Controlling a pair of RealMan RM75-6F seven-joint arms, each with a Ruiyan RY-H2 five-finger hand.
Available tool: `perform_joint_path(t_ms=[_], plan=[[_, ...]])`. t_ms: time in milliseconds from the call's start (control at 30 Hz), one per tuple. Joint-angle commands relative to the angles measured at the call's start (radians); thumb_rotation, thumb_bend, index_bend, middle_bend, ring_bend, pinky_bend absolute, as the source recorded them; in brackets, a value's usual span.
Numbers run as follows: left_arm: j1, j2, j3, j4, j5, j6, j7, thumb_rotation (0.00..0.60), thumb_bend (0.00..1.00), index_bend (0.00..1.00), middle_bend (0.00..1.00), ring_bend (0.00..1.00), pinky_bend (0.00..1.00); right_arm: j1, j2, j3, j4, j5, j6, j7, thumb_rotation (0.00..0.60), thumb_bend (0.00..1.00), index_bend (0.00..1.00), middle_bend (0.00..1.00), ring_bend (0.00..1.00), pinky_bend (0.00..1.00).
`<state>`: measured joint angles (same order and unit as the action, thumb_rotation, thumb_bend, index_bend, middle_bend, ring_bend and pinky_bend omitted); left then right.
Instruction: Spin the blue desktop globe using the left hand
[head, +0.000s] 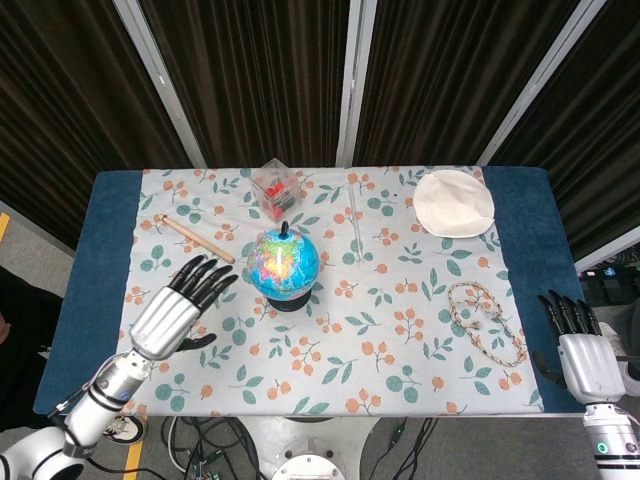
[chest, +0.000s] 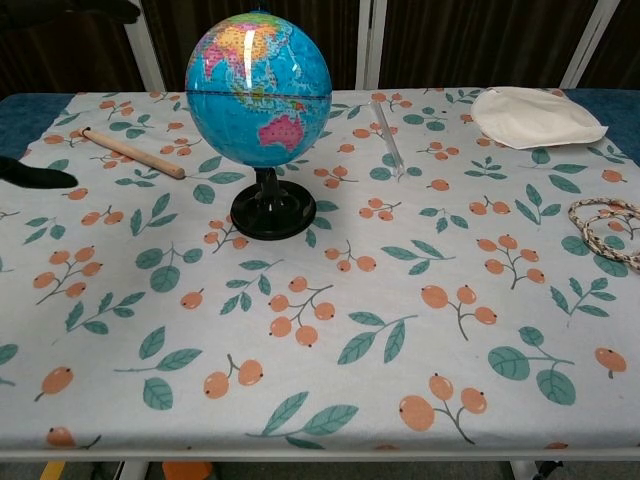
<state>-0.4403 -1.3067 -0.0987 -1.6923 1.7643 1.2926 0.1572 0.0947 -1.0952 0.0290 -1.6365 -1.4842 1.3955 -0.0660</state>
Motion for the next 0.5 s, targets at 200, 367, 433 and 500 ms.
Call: perform_joint_path(t_ms=[200,367,433,500], plan=[[-0.093,-0.060,-0.017,-0.014,0.030,-0.069,-0.006,0.600,0.10,0.09,0.08,0.02,0.04,0.002,-0.005,-0.001,0.011,0.007,-0.011,0.006,0.600,0.27,0.00,0.00,0.00,0.00],[-0.127,-0.099,-0.026,0.013,0.006,-0.095,-0.009,0.600,0.10,0.09,0.08,0.02,0.04,0.002,-0.005,-0.001,0.013,0.007,-0.010,0.011,0.600,0.27,0.00,0.00,0.00,0.00],[-0.135,-0.109,-0.025,0.026,-0.009,-0.103,-0.015,0.600,0.10,0.09,0.08,0.02,0.04,0.001,-0.004,-0.001,0.016,0.008,-0.009,0.014,0.600,0.27,0.00,0.00,0.00,0.00],[-0.139,-0.116,-0.023,0.037,-0.018,-0.106,-0.018,0.600,0.10,0.09,0.08,0.02,0.04,0.001,-0.004,0.000,0.018,0.010,-0.009,0.016,0.600,0.27,0.00,0.00,0.00,0.00]])
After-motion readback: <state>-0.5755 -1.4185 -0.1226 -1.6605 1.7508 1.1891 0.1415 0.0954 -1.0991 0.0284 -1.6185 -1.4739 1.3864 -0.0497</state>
